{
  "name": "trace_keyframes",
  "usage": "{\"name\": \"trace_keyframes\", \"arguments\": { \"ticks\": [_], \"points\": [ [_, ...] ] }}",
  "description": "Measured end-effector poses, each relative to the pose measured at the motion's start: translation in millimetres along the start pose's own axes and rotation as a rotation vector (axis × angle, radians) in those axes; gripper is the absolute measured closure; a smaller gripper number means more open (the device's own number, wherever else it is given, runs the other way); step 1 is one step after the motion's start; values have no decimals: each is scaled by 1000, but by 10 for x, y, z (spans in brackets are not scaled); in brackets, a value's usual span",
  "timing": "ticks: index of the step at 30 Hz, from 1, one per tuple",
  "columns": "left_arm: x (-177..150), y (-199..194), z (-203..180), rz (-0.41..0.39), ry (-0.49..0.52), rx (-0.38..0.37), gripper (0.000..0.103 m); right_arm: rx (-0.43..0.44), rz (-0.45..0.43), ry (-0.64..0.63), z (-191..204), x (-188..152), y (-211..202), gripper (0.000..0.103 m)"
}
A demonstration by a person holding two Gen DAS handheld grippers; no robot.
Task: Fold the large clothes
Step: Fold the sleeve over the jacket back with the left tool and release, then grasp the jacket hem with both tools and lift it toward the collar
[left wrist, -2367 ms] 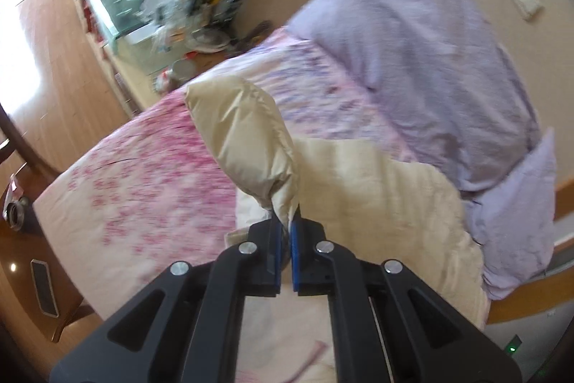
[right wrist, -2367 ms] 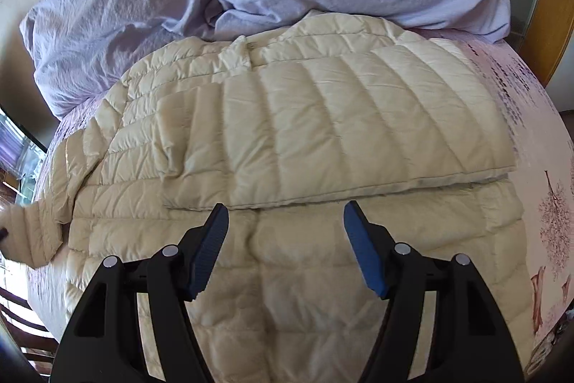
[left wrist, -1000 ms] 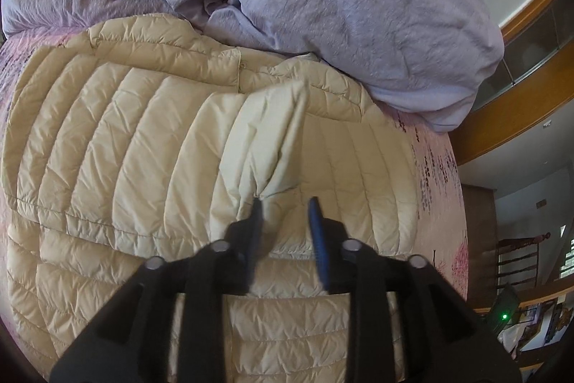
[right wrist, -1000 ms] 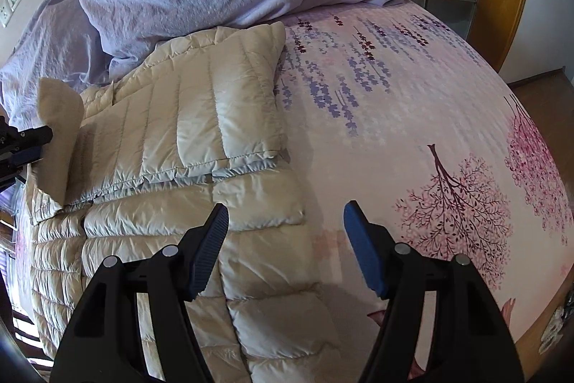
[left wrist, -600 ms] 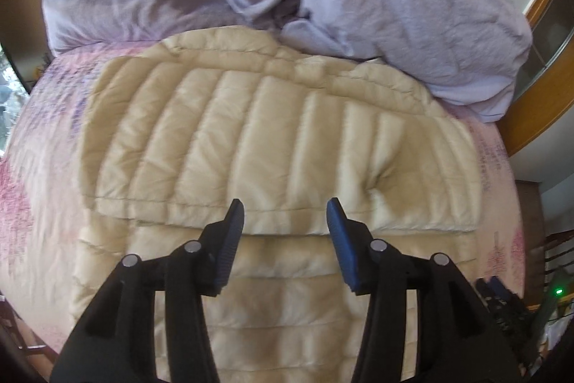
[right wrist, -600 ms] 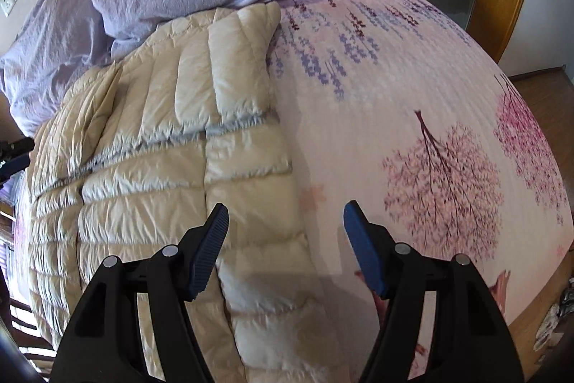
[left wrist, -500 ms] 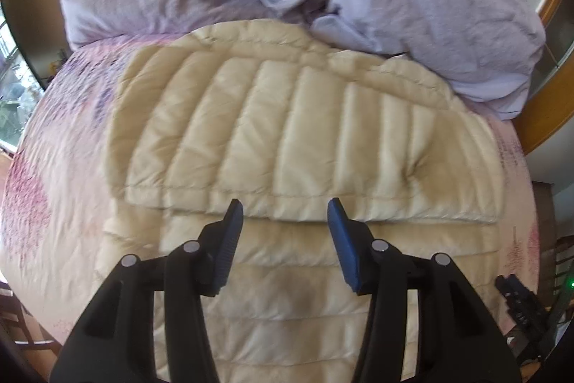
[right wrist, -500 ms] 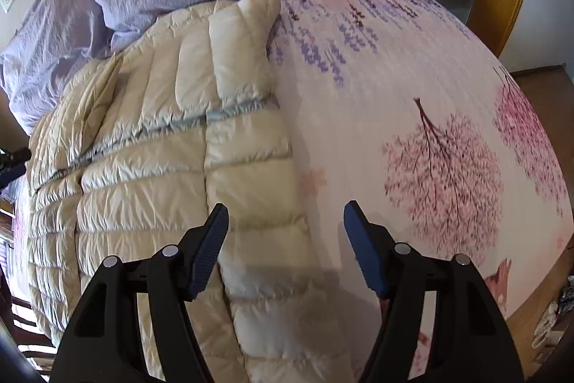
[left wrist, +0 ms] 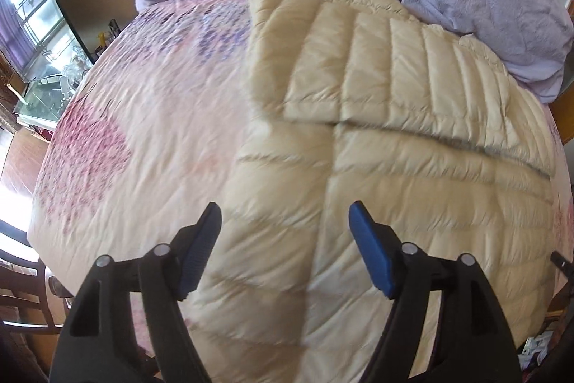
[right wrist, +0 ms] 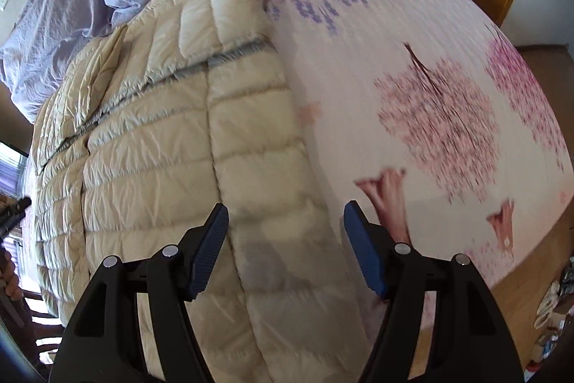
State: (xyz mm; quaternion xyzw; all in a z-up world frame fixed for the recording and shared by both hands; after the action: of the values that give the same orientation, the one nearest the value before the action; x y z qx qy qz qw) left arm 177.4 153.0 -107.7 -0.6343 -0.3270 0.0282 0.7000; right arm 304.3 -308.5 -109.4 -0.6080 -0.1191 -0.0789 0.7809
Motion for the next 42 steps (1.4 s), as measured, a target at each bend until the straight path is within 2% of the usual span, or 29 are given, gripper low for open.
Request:
{"name": "trace_keyframes", "arguments": {
  "ticks": [6,10,19,22,25,27,28,33,36,39,42],
  "points": [
    [-405,-59,354,56,38,-61,28,38,62,36,-194,-193,-72,31],
    [-622,-21,515,102,3,-113,28,75,123,18,-224,-326,-55,31],
    [-956,56,595,168,-28,-174,29,135,174,-19,-214,-506,-52,32],
    [-1035,32,577,170,-27,-190,31,178,194,-26,-205,-553,-73,40],
    [-1087,-9,592,175,-34,-216,36,213,212,-40,-217,-625,-95,49],
    [-1126,-33,586,181,-33,-229,44,238,225,-40,-223,-660,-100,60],
    [-1143,-44,579,185,-32,-234,46,246,229,-42,-217,-670,-100,63],
    [-1230,-92,508,205,-32,-270,74,289,220,-51,-147,-671,-100,87],
    [-1209,-128,463,196,-32,-275,89,316,188,-49,-114,-602,-150,93],
    [-1111,-201,428,170,-30,-281,95,342,133,-42,-88,-492,-246,95],
    [-1001,-298,418,134,-28,-281,96,364,79,-44,-47,-365,-352,96]
  ]
}}
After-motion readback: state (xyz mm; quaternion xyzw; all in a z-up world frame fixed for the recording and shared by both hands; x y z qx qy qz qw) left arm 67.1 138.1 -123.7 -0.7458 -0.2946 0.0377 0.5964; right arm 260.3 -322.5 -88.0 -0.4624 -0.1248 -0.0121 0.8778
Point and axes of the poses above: each gripper's, at about its wrist camera, not at the fingertips, and y roughly the way its jaws point, z to its left, x to its top, the point moved 4 cm from there along y, roughly the way its jaws point
